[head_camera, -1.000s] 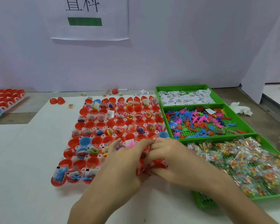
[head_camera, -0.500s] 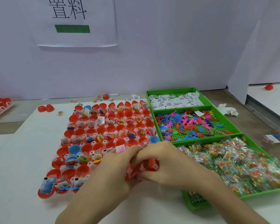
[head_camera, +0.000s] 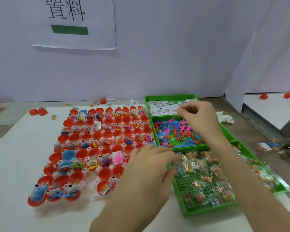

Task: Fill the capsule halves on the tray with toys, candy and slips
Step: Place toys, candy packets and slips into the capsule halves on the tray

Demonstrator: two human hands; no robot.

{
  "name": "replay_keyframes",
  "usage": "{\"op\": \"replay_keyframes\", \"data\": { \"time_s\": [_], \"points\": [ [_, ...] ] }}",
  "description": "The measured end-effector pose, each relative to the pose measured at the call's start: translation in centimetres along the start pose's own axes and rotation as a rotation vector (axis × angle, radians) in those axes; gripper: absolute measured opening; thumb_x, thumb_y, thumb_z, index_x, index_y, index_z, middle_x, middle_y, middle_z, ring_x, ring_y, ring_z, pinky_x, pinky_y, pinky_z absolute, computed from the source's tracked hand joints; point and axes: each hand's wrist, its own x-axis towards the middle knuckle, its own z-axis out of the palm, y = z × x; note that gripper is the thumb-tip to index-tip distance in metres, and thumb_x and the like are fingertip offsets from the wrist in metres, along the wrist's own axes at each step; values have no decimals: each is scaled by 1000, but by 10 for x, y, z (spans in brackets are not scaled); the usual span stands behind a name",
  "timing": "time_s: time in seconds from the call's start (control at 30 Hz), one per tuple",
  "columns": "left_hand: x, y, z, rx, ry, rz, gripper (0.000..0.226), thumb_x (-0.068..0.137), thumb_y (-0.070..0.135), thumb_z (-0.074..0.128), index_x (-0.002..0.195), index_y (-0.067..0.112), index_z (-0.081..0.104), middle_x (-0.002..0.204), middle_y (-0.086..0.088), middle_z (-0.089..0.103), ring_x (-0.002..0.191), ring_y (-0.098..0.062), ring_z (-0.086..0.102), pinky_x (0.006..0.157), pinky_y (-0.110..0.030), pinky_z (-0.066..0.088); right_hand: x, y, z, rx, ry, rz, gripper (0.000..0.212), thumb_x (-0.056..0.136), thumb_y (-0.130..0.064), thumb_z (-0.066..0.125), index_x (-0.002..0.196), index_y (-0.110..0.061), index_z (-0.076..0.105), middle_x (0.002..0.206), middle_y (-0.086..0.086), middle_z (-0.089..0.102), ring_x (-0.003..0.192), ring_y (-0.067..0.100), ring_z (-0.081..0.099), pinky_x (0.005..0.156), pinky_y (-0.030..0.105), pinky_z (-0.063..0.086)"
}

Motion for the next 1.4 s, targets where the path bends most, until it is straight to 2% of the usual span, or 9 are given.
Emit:
{"op": "replay_keyframes", "data": {
  "time_s": [0.13,0.23,0.37,0.57,0.67,0.83,1.03,1.23,1.4],
  "points": [
    [32,32,49,140,-181,49,20,95,22,55,113,19,63,118,1,60,112,-24,52,92,-41,37,59,32,9,-339,6,103,11,89,-20,71,95,-15,79,96,2,76,83,10,65,72,22,48],
    [42,39,73,188,-274,43,17,91,18,61,106,10,63,111,-11,56,104,-33,53,88,-44,39,81,53,21,-574,-62,209,19,90,-24,68,104,-12,75,107,5,73,103,24,65,92,36,46],
    [46,32,86,150,-279,-14,20,86,6,67,106,6,64,111,-13,55,102,-34,52,88,-46,45,93,57,27,-639,-104,365,9,86,-17,66,82,-10,66,78,6,61,81,27,57,83,33,44],
    [45,28,94,60,-190,-84,21,85,-1,63,104,10,64,108,-8,58,98,-33,56,78,-45,50,93,57,33,-633,-52,315,14,84,-6,57,73,-12,63,70,2,59,70,25,51,85,35,43],
    [46,30,94,63,-151,-87,22,86,1,64,105,12,62,108,-7,59,98,-32,57,76,-43,48,90,63,27,-505,41,251,20,88,-12,60,69,-11,66,76,2,67,75,24,54,92,40,46],
    [43,29,96,34,-120,-83,26,88,4,62,111,16,59,113,-4,58,102,-29,55,79,-42,47,71,46,7,-58,178,235,19,91,-19,59,73,-13,62,63,-3,57,62,12,52,64,29,42],
    [37,25,92,-166,-26,-131,29,92,21,62,120,26,55,117,8,54,106,-16,52,91,-34,49,-3,25,-23,666,-140,243,22,97,-3,54,77,-11,59,67,-2,65,59,18,68,52,19,48],
    [29,17,76,-368,188,-151,23,86,20,71,104,32,63,91,21,53,85,0,53,77,-14,47,-38,20,-31,680,-98,195,14,93,-6,62,81,-13,65,67,1,68,65,17,72,53,14,49],
    [20,-2,61,-646,382,-244,30,80,7,76,91,33,67,76,8,61,74,-10,60,66,-20,50,-41,22,-34,630,-169,170,22,99,-5,46,80,-10,56,71,5,68,63,21,64,63,29,49]
  ]
}}
